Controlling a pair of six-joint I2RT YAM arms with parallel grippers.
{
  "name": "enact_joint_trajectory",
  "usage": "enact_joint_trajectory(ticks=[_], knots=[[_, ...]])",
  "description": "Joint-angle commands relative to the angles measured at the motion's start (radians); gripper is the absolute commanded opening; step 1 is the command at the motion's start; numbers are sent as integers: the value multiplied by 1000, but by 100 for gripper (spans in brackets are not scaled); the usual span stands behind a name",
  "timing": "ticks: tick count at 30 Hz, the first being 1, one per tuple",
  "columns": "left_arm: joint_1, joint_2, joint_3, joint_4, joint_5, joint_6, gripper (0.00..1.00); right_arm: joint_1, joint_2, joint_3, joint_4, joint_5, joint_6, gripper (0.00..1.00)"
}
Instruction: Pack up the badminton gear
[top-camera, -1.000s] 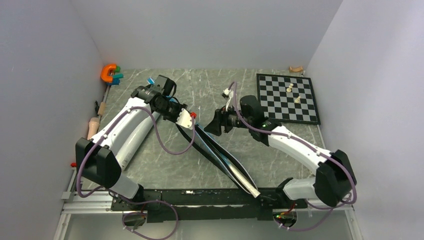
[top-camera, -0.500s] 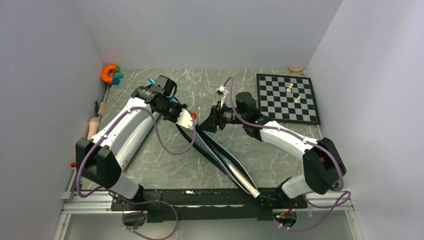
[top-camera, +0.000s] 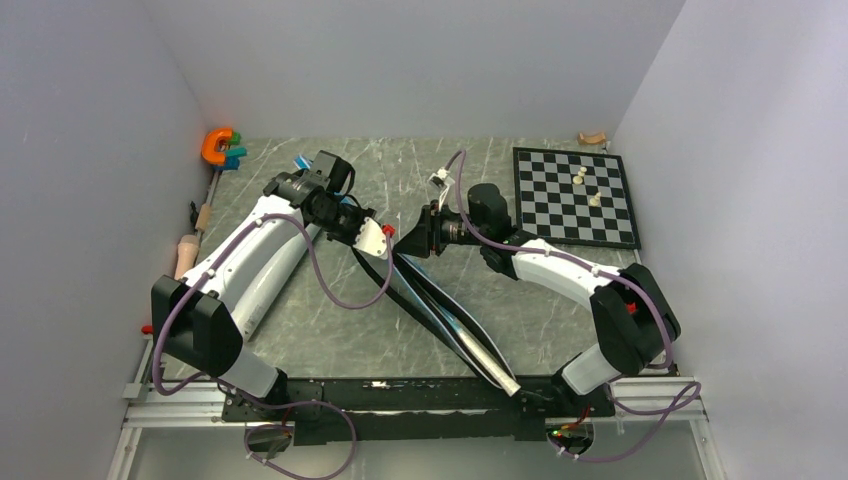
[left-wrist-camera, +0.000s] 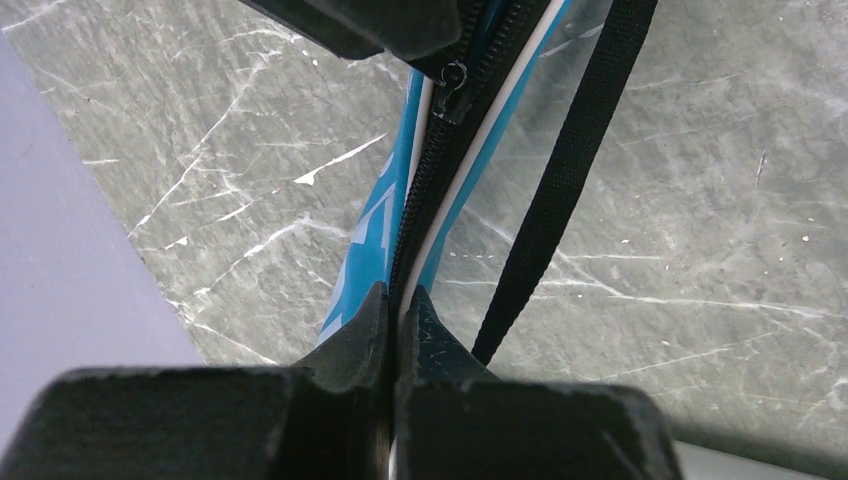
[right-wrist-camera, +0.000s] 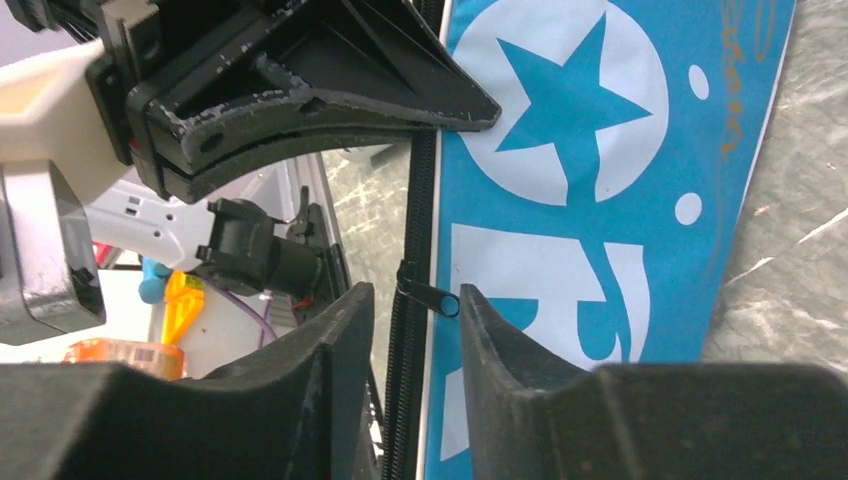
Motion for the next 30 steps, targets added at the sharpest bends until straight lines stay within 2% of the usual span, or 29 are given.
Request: enact_joint_trajectory(ticks=[1,9,15,21,25,30], knots=[[-8,-10,35,22,29,-18,0,-7,13,10,118,-42,48,37],[-8,-8,45,18,27,-21,0,-5,8,-6,89,-26,38,35],[-12,-6,51,13,26,-23,0,-4,-3,-24,68,0,21,50],[-19,-4,57,11,21,-26,0,-4,-2,-40,95,-1,37,51],[-19,-1,64,8,18,-30,0,-3,3,-47,116,-7,55,46],[-19,6,71,2,15,-35,0,2,-4,-63,142,1,75,31]])
